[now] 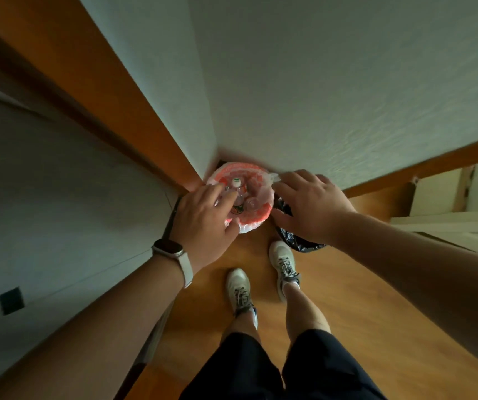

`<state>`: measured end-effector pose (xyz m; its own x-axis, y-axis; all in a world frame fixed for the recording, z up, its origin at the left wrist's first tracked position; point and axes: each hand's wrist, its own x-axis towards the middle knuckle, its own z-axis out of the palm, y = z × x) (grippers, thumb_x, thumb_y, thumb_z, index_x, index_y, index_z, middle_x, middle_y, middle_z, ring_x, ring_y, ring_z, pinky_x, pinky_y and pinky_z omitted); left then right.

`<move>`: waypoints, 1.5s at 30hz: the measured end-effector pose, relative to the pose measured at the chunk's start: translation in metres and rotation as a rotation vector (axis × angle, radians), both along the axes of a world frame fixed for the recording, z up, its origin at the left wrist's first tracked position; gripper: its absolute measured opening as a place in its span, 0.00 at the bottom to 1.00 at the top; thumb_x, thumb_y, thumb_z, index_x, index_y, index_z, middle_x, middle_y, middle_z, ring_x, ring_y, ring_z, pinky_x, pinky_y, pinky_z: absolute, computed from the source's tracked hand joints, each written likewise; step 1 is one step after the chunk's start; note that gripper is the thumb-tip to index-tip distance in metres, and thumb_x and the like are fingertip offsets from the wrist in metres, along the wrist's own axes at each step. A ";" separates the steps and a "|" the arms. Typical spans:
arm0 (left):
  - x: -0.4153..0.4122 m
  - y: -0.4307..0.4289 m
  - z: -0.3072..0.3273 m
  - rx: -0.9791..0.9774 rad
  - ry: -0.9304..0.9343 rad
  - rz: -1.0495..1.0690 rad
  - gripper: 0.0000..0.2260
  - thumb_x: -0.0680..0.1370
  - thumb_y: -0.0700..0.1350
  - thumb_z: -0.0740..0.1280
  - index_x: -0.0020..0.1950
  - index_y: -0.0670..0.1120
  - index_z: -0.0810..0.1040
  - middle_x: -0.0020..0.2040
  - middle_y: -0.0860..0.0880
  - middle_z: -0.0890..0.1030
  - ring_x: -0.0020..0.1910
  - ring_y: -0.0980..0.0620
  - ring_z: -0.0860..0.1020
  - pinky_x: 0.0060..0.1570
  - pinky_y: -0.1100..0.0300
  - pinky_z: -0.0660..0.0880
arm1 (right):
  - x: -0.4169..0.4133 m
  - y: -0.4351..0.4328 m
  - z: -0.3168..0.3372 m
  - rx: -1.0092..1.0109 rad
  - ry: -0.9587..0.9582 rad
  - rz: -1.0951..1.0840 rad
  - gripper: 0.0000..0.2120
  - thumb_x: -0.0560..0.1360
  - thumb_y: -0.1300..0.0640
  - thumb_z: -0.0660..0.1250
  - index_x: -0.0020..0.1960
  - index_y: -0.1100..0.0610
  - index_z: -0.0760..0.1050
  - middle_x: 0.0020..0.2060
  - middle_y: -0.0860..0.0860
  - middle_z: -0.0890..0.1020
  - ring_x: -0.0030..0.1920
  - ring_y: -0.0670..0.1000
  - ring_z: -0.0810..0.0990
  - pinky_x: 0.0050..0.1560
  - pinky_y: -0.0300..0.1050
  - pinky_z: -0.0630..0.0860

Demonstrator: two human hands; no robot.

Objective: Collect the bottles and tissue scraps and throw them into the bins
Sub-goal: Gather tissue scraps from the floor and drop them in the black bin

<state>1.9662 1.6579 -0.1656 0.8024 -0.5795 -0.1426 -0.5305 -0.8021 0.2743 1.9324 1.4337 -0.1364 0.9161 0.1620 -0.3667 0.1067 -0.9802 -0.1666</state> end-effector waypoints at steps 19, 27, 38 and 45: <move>-0.056 -0.085 0.194 -0.126 -0.130 -0.296 0.23 0.76 0.58 0.58 0.68 0.51 0.73 0.68 0.45 0.74 0.66 0.44 0.71 0.62 0.47 0.70 | -0.147 -0.062 0.212 -0.226 -0.184 -0.323 0.24 0.78 0.38 0.52 0.68 0.48 0.69 0.65 0.49 0.73 0.65 0.54 0.70 0.62 0.53 0.71; -0.080 -0.185 0.247 -0.170 -0.240 -0.469 0.22 0.75 0.57 0.63 0.66 0.49 0.75 0.65 0.44 0.76 0.63 0.42 0.74 0.59 0.45 0.72 | -0.226 -0.132 0.249 -0.276 -0.216 -0.526 0.25 0.77 0.37 0.48 0.66 0.48 0.69 0.63 0.49 0.73 0.65 0.54 0.70 0.61 0.53 0.70; -0.218 -0.354 0.298 -0.251 -0.319 -0.726 0.23 0.74 0.58 0.61 0.66 0.50 0.75 0.64 0.45 0.77 0.63 0.44 0.73 0.60 0.45 0.71 | -0.412 -0.248 0.278 -0.277 -0.282 -0.790 0.24 0.78 0.39 0.54 0.71 0.47 0.65 0.71 0.49 0.67 0.71 0.53 0.63 0.69 0.51 0.63; -0.320 -0.453 0.311 -0.300 -0.259 -0.829 0.26 0.74 0.61 0.56 0.69 0.52 0.72 0.67 0.46 0.74 0.67 0.44 0.70 0.63 0.42 0.68 | -0.540 -0.307 0.279 -0.329 -0.311 -0.962 0.24 0.78 0.39 0.54 0.67 0.50 0.69 0.67 0.51 0.71 0.68 0.55 0.68 0.66 0.52 0.66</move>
